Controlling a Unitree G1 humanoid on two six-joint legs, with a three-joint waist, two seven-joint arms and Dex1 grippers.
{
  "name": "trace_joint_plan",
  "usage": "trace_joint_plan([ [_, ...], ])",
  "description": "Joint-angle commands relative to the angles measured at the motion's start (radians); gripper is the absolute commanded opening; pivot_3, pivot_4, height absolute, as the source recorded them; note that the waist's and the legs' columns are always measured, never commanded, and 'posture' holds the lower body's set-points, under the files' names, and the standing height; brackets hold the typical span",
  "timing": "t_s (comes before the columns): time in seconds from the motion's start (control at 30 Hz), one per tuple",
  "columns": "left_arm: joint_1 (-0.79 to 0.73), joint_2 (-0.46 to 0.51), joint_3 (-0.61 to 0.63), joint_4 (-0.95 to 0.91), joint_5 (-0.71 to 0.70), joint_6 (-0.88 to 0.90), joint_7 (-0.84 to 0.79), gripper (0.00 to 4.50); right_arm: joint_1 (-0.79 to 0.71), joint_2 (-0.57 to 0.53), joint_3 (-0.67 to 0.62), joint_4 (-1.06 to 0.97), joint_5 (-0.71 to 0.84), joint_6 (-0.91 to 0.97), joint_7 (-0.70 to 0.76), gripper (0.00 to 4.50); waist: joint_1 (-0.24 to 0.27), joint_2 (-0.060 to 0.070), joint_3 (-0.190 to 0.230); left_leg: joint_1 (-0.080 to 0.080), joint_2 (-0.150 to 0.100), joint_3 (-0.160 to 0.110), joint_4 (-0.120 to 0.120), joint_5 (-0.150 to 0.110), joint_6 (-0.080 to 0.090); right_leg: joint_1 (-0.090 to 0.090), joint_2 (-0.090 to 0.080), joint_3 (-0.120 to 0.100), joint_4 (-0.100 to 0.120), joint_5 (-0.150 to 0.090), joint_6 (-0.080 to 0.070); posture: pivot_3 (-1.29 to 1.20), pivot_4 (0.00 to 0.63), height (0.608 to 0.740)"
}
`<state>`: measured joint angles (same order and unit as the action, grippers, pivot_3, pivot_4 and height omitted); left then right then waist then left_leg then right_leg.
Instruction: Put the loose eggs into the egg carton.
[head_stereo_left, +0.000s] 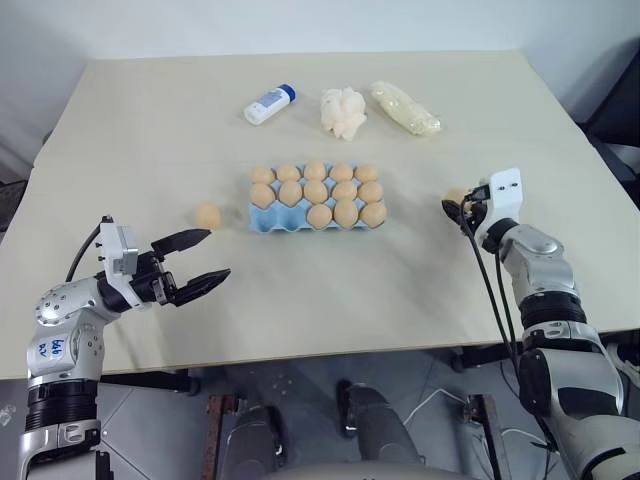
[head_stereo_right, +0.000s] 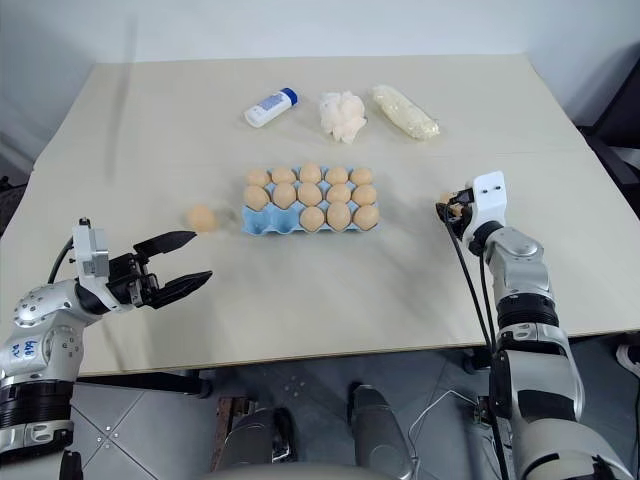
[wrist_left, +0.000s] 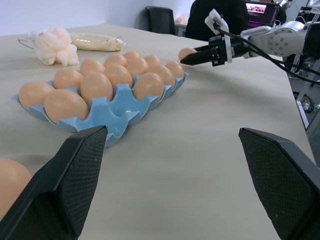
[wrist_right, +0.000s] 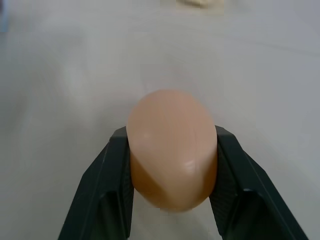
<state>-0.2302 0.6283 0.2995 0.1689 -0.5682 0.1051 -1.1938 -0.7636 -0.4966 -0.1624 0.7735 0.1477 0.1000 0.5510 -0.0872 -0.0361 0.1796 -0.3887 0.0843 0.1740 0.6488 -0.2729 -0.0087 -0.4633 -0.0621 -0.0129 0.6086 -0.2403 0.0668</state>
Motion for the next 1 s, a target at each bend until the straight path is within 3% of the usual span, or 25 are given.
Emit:
trace_joint_plan([
  [0.03,-0.003,-0.009,0.030,-0.016,-0.025,-0.023,0.007,4.50,0.005,-0.021,-0.004,-0.199,0.027,0.053,0.017,1.54,0.000,0.000,0.000,0.000,0.000,0.000,0.000,0.000,0.000,0.000,0.000,0.000,0.000,0.000,0.000,0.00,0.150,0.740],
  [0.27,0.015,-0.017,0.041,-0.024,-0.031,-0.035,0.018,4.50,-0.001,0.038,0.085,-0.521,0.062,0.218,0.059,1.54,0.000,0.001,0.001,0.000,0.001,-0.002,0.000,0.000,0.000,-0.001,0.000,0.000,0.000,0.000,0.000,0.00,0.150,0.740],
  [0.43,0.013,-0.025,0.055,-0.021,-0.039,-0.062,0.024,4.50,-0.042,0.114,0.159,-0.593,0.048,0.277,0.045,1.54,0.002,0.001,0.001,0.000,0.001,-0.002,0.000,0.000,0.000,-0.001,0.000,-0.001,0.001,-0.001,-0.001,0.00,0.150,0.740],
  [0.63,0.028,-0.023,0.078,-0.027,-0.024,-0.106,0.036,4.50,-0.099,0.300,0.311,-0.586,-0.012,0.328,-0.014,1.54,-0.006,0.001,0.001,0.000,0.002,-0.002,-0.001,0.000,-0.001,-0.001,0.000,-0.001,0.002,-0.001,-0.002,0.00,0.150,0.740],
  [1.0,0.070,-0.019,0.113,-0.027,0.027,-0.143,0.178,4.50,-0.141,0.433,0.373,-0.413,-0.098,0.248,-0.089,1.54,0.002,0.001,0.000,-0.003,0.003,-0.001,-0.001,-0.001,-0.005,-0.002,0.000,-0.008,0.002,-0.003,-0.006,0.00,0.150,0.740],
])
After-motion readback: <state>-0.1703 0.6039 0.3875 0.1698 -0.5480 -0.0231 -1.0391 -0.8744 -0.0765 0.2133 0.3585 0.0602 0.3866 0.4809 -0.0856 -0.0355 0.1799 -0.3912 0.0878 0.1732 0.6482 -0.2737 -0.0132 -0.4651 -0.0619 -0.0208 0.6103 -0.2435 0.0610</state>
